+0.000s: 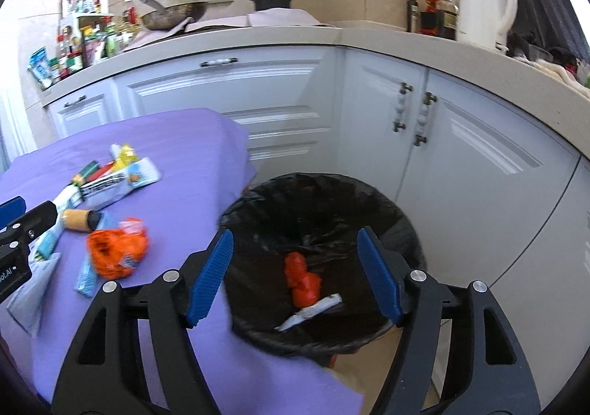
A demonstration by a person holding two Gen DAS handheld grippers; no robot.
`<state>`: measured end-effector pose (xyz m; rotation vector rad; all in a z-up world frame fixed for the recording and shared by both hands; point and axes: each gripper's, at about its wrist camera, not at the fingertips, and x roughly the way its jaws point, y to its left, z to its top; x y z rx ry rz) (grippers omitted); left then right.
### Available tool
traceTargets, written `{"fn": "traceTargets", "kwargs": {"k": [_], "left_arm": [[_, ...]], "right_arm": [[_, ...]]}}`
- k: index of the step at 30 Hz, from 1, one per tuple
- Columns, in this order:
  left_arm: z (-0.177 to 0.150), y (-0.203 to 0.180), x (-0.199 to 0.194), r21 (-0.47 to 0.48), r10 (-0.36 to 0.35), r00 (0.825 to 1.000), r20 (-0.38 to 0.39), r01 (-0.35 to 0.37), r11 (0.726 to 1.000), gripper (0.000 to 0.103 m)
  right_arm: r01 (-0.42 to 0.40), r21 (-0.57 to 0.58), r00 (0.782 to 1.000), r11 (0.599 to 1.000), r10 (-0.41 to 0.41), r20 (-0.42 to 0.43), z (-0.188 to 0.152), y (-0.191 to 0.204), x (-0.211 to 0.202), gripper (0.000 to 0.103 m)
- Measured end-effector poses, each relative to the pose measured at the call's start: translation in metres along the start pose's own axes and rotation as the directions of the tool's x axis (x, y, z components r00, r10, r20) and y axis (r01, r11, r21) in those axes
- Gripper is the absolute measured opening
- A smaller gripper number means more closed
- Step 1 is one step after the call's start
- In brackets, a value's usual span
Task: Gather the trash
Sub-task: 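Grasp the orange plastic bag on the table with the right tool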
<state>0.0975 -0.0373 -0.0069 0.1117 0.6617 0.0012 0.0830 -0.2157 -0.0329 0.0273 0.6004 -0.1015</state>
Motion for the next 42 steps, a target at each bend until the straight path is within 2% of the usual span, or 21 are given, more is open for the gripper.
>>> {"fn": "traceTargets", "kwargs": {"k": [14, 18, 25, 33, 36, 38, 39, 40, 42], "left_arm": [[-0.033, 0.096, -0.012, -0.131, 0.159, 0.987, -0.032, -0.162, 0.978, 0.062], [-0.039, 0.119, -0.01, -0.162, 0.201, 0.979, -0.043, -0.206, 0.965, 0.063], [-0.047, 0.151, 0.0, -0.214, 0.241, 0.967, -0.082, -0.253, 0.943, 0.063], [-0.051, 0.154, 0.004, -0.228, 0.23, 0.968, -0.099, -0.247, 0.942, 0.063], [-0.051, 0.153, 0.006, -0.227, 0.224, 0.969, -0.101, -0.242, 0.943, 0.063], [-0.051, 0.153, 0.007, -0.227, 0.221, 0.97, -0.104, -0.239, 0.944, 0.063], [-0.052, 0.153, 0.007, -0.226, 0.22, 0.97, -0.105, -0.239, 0.944, 0.063], [-0.052, 0.153, 0.008, -0.226, 0.22, 0.97, -0.105, -0.238, 0.945, 0.063], [-0.052, 0.152, 0.008, -0.225, 0.218, 0.97, -0.106, -0.237, 0.945, 0.063]], "right_arm": [[-0.095, -0.108, 0.995, 0.99, 0.094, -0.011, -0.002, 0.077, -0.01, 0.068], [-0.1, -0.118, 0.995, 0.988, 0.097, -0.034, -0.001, 0.092, 0.0, 0.075], [-0.097, -0.128, 0.994, 0.987, 0.089, -0.063, 0.003, 0.105, 0.012, 0.079], [-0.127, -0.137, 0.988, 0.982, 0.113, -0.11, 0.0, 0.114, 0.021, 0.079], [-0.144, -0.109, 0.983, 0.983, 0.13, -0.131, 0.0, 0.11, 0.024, 0.076], [-0.157, -0.083, 0.979, 0.984, 0.144, -0.142, -0.001, 0.106, 0.025, 0.067], [-0.163, -0.078, 0.977, 0.984, 0.15, -0.149, 0.0, 0.104, 0.026, 0.057], [-0.165, -0.081, 0.976, 0.983, 0.151, -0.158, -0.001, 0.104, 0.028, 0.053], [-0.166, -0.096, 0.976, 0.982, 0.149, -0.161, -0.002, 0.106, 0.029, 0.052]]}}
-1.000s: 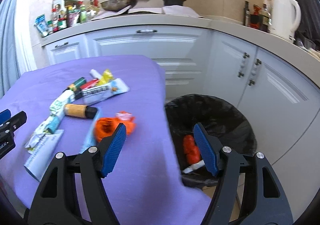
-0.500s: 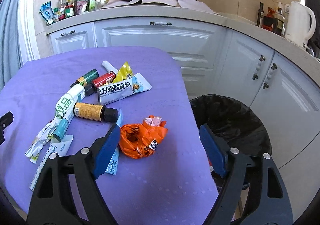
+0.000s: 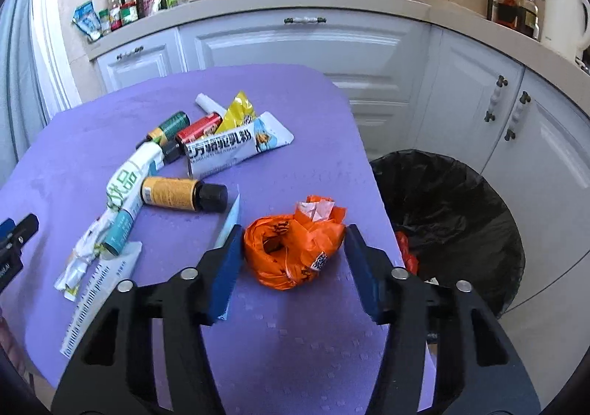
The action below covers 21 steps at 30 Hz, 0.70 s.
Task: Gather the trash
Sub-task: 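Grasp the orange plastic bag on the table with the right tool, then grasp the white squeeze tube with the left tool while the right tool carries the orange bag over the bin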
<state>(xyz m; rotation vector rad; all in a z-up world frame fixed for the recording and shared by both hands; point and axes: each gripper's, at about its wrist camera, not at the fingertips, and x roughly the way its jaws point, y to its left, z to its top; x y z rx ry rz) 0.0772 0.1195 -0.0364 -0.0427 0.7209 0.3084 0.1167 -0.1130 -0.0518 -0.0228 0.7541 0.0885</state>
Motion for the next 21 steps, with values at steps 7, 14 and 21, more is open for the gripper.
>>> {"fn": "traceTargets", "kwargs": {"k": [7, 14, 21], "left_arm": [[-0.001, -0.007, -0.004, 0.011, -0.013, 1.0, 0.0, 0.013, 1.0, 0.063], [-0.003, -0.027, -0.025, 0.039, -0.064, 0.998, 0.022, 0.063, 0.997, 0.063], [-0.011, -0.054, -0.052, 0.077, -0.108, 0.993, 0.041, 0.105, 0.991, 0.063]], "right_arm": [[0.026, -0.047, 0.999, 0.999, -0.024, 0.038, -0.004, 0.005, -0.011, 0.048], [0.108, -0.077, 0.989, 0.991, -0.099, 0.111, -0.011, -0.005, -0.036, 0.048], [0.124, -0.047, 0.983, 0.991, -0.116, 0.145, -0.025, -0.03, -0.057, 0.048]]}}
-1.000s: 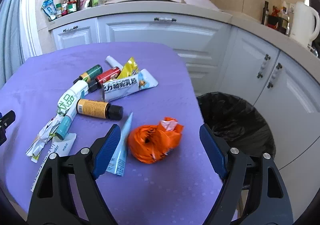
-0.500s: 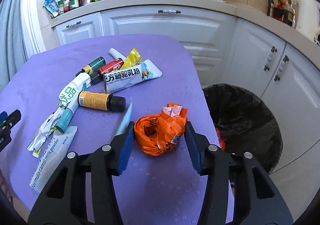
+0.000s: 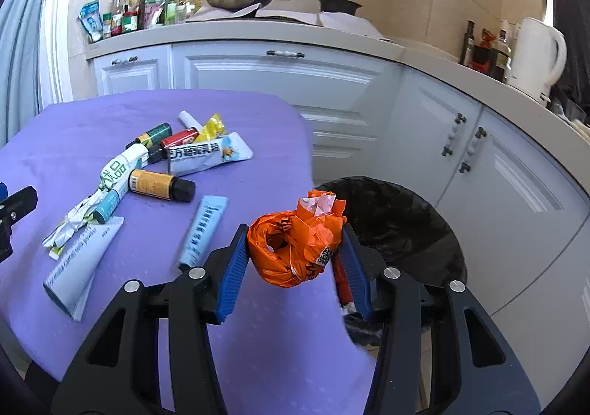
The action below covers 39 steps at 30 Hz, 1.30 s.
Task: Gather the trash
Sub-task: 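Grasp the white squeeze tube with the left tool while the right tool carries the orange bag over the bin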
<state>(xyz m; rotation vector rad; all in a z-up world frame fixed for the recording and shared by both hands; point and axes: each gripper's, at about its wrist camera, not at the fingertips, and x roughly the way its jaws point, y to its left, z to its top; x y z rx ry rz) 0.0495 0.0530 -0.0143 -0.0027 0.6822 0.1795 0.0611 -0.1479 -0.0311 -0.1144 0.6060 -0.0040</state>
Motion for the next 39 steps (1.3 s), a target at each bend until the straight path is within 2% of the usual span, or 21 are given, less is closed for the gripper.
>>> {"fn": "traceTargets", "kwargs": {"k": [5, 6, 13, 16, 19, 20, 23, 27, 34, 39], "left_arm": [[-0.004, -0.018, -0.011, 0.011, -0.035, 0.999, -0.008, 0.035, 0.999, 0.064], [-0.006, -0.021, -0.013, 0.012, -0.041, 0.999, -0.005, 0.041, 0.999, 0.067], [-0.022, -0.054, -0.013, 0.09, -0.048, 0.999, -0.019, 0.049, 0.995, 0.068], [-0.027, -0.058, -0.004, 0.098, -0.061, 0.997, -0.055, 0.067, 0.993, 0.057], [-0.031, -0.058, 0.003, 0.098, -0.073, 0.994, -0.079, 0.081, 0.992, 0.028], [-0.032, -0.06, 0.004, 0.098, -0.074, 0.994, -0.087, 0.082, 0.992, 0.015], [-0.036, -0.061, 0.003, 0.094, -0.083, 0.993, -0.085, 0.091, 0.991, 0.006], [-0.036, -0.06, -0.013, 0.089, -0.105, 0.994, -0.035, 0.108, 0.99, 0.005], [-0.031, -0.069, -0.042, 0.144, -0.141, 0.987, 0.076, 0.13, 0.981, 0.005], [-0.018, -0.08, -0.042, 0.172, -0.182, 0.978, 0.102, 0.162, 0.972, 0.005]], "right_arm": [[-0.001, 0.042, 1.0, 0.999, 0.001, 0.004, -0.012, -0.022, -0.008, 0.048], [-0.002, 0.05, 1.0, 0.999, 0.001, 0.005, -0.015, -0.026, -0.009, 0.048], [-0.004, 0.093, 1.0, 0.996, 0.003, 0.002, -0.03, -0.046, -0.014, 0.048], [-0.004, 0.105, 1.0, 0.994, 0.004, 0.002, -0.032, -0.05, -0.014, 0.048], [-0.007, 0.112, 1.0, 0.994, 0.007, 0.003, -0.033, -0.051, -0.014, 0.048], [-0.007, 0.111, 1.0, 0.994, 0.007, 0.004, -0.033, -0.051, -0.014, 0.048], [-0.009, 0.111, 1.0, 0.994, 0.009, 0.002, -0.034, -0.051, -0.013, 0.048], [-0.012, 0.104, 1.0, 0.994, 0.011, 0.006, -0.033, -0.05, -0.016, 0.048], [0.006, 0.111, 1.0, 0.994, -0.009, 0.029, -0.026, -0.052, -0.023, 0.048], [0.044, 0.124, 0.998, 0.991, -0.049, 0.04, -0.016, -0.063, -0.022, 0.048]]}}
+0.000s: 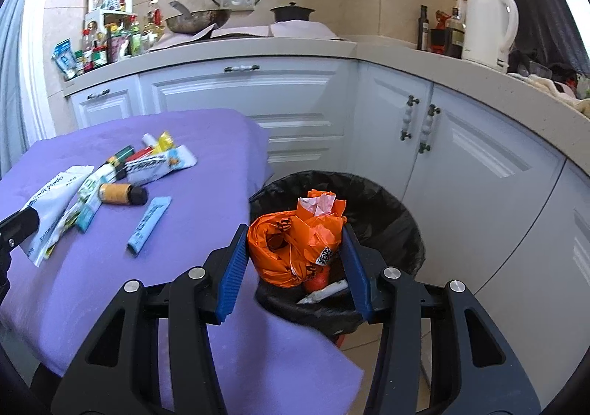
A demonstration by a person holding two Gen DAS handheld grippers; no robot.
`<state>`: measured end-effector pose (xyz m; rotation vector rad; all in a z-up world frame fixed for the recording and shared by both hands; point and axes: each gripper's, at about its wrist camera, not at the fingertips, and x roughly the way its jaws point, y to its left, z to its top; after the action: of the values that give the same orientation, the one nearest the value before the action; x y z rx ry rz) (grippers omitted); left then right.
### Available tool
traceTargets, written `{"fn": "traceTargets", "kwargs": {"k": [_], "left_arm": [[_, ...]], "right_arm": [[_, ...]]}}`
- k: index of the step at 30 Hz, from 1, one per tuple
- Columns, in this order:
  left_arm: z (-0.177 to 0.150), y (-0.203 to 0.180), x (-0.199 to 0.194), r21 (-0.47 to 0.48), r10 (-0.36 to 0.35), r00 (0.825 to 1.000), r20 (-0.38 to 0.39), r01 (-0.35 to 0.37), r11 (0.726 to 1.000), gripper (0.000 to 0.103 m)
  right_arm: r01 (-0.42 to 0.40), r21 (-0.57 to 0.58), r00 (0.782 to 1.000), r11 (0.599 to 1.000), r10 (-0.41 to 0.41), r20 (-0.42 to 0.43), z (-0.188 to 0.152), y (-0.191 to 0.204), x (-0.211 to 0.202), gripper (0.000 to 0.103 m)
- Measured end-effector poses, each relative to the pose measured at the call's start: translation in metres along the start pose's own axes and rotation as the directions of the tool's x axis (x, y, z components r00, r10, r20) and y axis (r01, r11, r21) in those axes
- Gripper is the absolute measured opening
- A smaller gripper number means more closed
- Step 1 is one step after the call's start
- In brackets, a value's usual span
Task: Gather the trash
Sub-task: 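Grasp the white squeeze tube with the left tool while the right tool carries the orange bag over the bin, then open both tools over the black bin to drop the orange bag and white tube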
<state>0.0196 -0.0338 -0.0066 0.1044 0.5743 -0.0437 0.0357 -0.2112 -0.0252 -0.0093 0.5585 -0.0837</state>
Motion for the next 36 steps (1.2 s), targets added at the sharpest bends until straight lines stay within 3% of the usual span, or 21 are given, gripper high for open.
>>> {"fn": "traceTargets", "kwargs": {"k": [16, 36], "left_arm": [[0.057, -0.07, 0.065, 0.07, -0.165, 0.986, 0.014, 0.163, 0.984, 0.005], [0.079, -0.131, 0.132, 0.143, -0.17, 0.985, -0.032, 0.172, 0.975, 0.006]], "right_arm": [[0.128, 0.051, 0.991, 0.99, -0.129, 0.017, 0.035, -0.049, 0.033, 0.048], [0.171, 0.085, 0.985, 0.981, -0.17, -0.029, 0.049, -0.084, 0.086, 0.048]]}}
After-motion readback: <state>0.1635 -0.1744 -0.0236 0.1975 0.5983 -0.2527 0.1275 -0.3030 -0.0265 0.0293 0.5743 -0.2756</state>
